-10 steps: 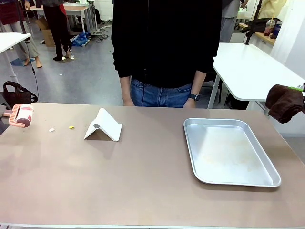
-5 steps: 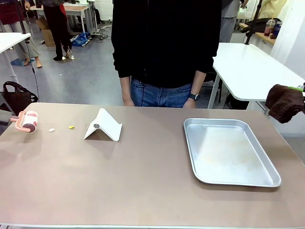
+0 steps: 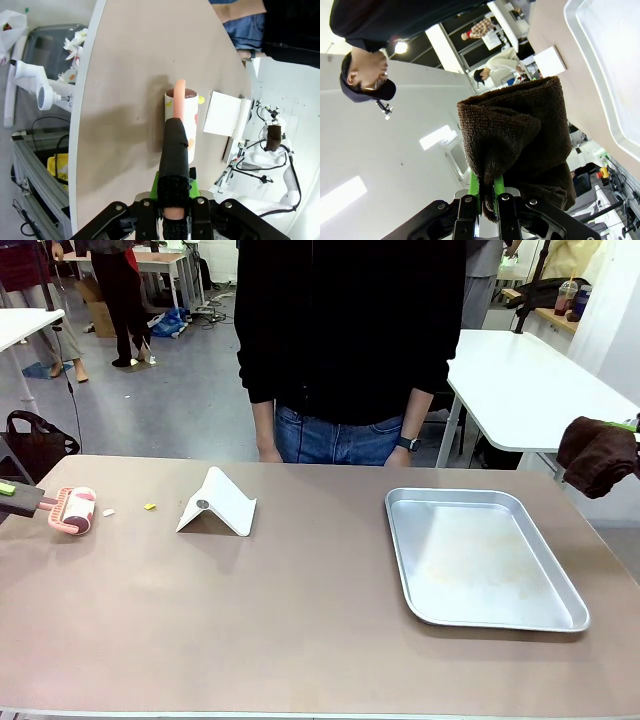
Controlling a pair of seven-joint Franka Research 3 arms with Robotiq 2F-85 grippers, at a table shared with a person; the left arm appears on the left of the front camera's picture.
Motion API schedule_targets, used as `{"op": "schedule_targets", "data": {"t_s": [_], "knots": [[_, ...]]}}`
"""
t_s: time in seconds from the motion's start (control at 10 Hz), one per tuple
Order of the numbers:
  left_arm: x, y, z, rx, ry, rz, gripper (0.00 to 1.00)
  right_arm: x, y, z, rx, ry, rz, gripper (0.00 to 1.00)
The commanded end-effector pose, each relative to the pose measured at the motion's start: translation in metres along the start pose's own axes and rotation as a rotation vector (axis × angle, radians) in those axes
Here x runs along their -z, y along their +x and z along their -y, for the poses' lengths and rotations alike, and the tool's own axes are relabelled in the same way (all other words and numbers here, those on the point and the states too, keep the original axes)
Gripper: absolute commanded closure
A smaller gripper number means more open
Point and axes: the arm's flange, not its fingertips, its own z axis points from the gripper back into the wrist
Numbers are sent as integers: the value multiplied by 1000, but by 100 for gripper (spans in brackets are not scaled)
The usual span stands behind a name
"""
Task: Clean the surface of the table.
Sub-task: Clean the area not pointed to by the person.
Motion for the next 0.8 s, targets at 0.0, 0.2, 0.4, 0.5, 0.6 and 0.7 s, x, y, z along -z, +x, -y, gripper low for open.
{"op": "schedule_targets", "data": {"t_s": [0.0, 0.2, 0.4, 0.5, 0.6, 0.7], "knots": [[12, 1, -4, -25, 21, -12, 78, 3, -3, -5, 0, 2, -3, 87], [31, 2, -9, -26, 45, -48, 78, 3, -3, -5, 0, 2, -3, 87], [50, 3, -12, -39, 68, -91, 78, 3, -3, -5, 0, 2, -3, 87], [59, 3, -8, -32, 71, -102, 78, 3, -3, -5, 0, 2, -3, 87], [67, 3, -3, -28, 72, -106, 78, 3, -3, -5, 0, 2, -3, 87], [78, 5, 4, -22, 71, -109, 78, 3, -3, -5, 0, 2, -3, 87]]}}
